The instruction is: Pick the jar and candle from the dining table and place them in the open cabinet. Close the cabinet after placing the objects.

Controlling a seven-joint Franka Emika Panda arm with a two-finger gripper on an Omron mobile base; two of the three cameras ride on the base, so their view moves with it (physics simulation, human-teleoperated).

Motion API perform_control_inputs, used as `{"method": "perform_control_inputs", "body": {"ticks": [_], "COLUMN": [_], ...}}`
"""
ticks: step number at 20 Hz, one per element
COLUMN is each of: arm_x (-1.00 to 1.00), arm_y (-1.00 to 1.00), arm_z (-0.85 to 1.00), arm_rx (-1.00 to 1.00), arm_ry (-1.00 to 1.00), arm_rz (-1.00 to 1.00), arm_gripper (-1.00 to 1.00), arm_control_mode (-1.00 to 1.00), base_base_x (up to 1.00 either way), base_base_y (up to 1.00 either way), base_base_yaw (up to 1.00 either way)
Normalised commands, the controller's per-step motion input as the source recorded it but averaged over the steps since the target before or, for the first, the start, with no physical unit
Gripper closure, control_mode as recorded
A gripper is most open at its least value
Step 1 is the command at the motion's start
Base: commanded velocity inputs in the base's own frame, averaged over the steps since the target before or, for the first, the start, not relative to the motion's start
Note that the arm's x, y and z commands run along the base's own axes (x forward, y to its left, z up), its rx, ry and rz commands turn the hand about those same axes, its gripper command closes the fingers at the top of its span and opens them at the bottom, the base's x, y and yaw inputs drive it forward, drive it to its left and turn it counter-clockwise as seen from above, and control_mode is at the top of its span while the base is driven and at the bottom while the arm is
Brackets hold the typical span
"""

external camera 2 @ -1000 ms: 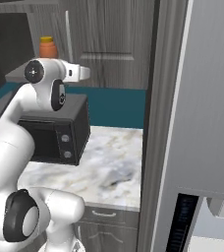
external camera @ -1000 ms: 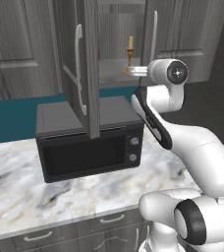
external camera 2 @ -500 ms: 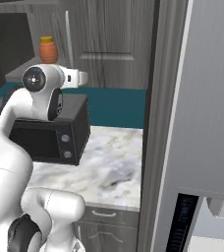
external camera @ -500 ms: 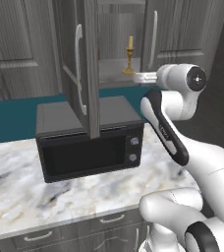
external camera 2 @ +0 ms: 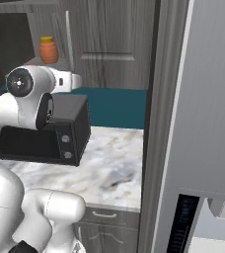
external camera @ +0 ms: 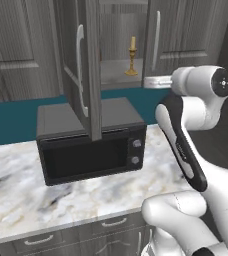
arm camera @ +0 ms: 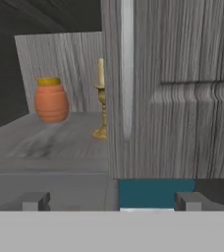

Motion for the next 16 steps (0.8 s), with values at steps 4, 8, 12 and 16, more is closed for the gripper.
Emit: {"method": "perform_control_inputs", "body": {"ticks": [4, 8, 12, 16], "arm_x": [-0.79, -0.83, -0.83, -0.79], "arm_y": [0.00, 0.00, 0.00, 0.00], "arm_z": [0.22, 0.21, 0.18, 0.16], "arm_rx": [0.00, 0.00, 0.00, 0.00], "arm_ry": [0.00, 0.00, 0.00, 0.00], "arm_rz": [0.00, 0.00, 0.00, 0.00], "arm_gripper": [-1.00, -1.00, -1.00, -1.00], "arm_control_mode": [-1.00, -1.00, -1.00, -1.00], "base_base_x": [0.00, 0.00, 0.00, 0.00], "base_base_y": [0.00, 0.00, 0.00, 0.00], "base_base_yaw": [0.00, 0.00, 0.00, 0.00]}}
